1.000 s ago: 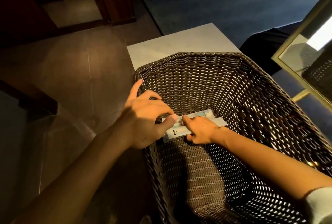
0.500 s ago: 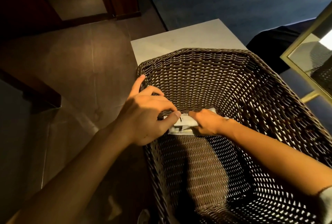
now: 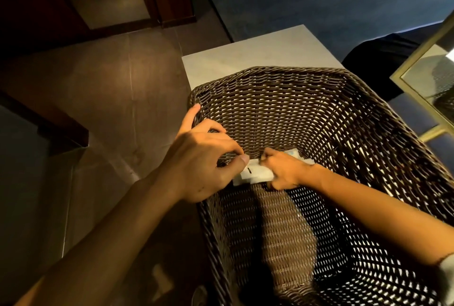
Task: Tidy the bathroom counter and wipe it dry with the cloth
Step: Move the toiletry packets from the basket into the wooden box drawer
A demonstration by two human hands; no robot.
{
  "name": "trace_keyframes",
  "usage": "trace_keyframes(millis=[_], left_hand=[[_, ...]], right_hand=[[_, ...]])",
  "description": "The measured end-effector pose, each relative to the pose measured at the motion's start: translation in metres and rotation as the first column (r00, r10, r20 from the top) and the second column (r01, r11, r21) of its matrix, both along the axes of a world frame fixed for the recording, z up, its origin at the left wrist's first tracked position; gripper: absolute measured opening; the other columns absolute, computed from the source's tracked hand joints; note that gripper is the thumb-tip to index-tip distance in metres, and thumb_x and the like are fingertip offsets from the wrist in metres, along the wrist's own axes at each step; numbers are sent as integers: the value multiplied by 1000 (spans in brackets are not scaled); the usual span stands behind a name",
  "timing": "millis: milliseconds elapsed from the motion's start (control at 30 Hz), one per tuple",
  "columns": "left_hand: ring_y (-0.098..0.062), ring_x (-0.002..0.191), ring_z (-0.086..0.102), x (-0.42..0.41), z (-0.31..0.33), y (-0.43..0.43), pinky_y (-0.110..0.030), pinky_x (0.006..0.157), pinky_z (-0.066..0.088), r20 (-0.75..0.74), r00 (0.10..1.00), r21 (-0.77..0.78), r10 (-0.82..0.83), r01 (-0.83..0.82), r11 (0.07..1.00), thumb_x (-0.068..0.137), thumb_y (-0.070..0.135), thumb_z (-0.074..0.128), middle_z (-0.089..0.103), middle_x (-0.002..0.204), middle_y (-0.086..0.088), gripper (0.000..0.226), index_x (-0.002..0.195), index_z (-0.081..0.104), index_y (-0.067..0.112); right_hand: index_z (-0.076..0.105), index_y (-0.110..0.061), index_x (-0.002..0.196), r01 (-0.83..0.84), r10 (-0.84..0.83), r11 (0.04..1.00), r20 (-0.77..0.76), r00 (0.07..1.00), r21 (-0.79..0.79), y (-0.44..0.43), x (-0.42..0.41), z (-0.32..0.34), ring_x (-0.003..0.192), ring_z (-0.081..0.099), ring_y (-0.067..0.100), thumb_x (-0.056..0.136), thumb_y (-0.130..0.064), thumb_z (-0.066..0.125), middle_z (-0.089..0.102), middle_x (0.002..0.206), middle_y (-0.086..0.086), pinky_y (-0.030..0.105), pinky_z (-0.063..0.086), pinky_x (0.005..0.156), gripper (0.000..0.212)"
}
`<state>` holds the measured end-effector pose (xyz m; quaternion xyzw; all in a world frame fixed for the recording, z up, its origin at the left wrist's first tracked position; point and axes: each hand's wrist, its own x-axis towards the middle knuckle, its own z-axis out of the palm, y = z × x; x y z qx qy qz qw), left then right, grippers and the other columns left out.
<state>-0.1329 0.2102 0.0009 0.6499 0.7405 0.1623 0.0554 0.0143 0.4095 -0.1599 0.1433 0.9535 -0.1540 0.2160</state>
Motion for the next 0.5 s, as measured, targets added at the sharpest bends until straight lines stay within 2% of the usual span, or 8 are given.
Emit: trace_keyframes(millis=[100,167,233,300,367,433,500], left_hand=[[-6,117,56,0,2,1,-53,126,2,3,1000,-18,2,-2,1000,94,58,39,75,97,23,47,95,79,35],[-5,117,55,0,2,1,-53,125,1,-3,1000,-23,1,-1,1000,94,58,39,75,97,22,46,96,79,35],[-5,116,55,-1,0,0,-53,125,1,-5,1000,-14,-2,2,1000,94,56,42,75,96,22,44,94,80,34],[-4,115,55,-1,-1,-1,-53,126,1,-11,1000,2,-8,8,1000,94,56,42,75,95,22,44,92,80,34],[-3,118,51,0,2,1,-49,126,-5,-10,1000,-47,2,-3,999,92,61,35,75,98,23,50,95,79,36],[-2,124,45,-1,6,3,-48,124,-12,-35,999,-156,-5,-1,988,90,66,21,72,105,24,61,103,75,40],[-4,125,43,-2,7,3,-49,124,-14,-55,998,-190,-28,17,982,88,68,13,71,106,22,68,108,73,42]], right_hand=[[53,-10,131,-15,18,990,-21,1000,141,8,-8,7,118,52,29,80,-21,71,48,131,9,39,48,103,55],[52,-10,125,-81,72,976,52,996,201,5,-14,6,115,54,30,81,-17,69,56,120,9,42,49,100,48],[49,-9,121,-48,33,985,92,995,166,-2,-14,3,100,61,26,84,-10,66,61,103,6,39,55,87,41],[45,-7,123,-11,-4,991,107,994,134,-10,-13,3,83,59,22,85,-6,64,58,88,4,32,53,71,42],[46,-6,123,-20,4,993,145,989,113,-18,-11,7,80,57,21,84,-8,64,53,82,1,28,50,68,43],[57,-7,108,-30,9,994,192,981,107,-23,-5,16,84,62,21,83,-10,65,56,81,1,27,55,72,27],[64,-8,95,-8,-18,993,220,975,120,-29,4,34,80,66,22,80,-14,70,63,80,2,29,60,73,17]])
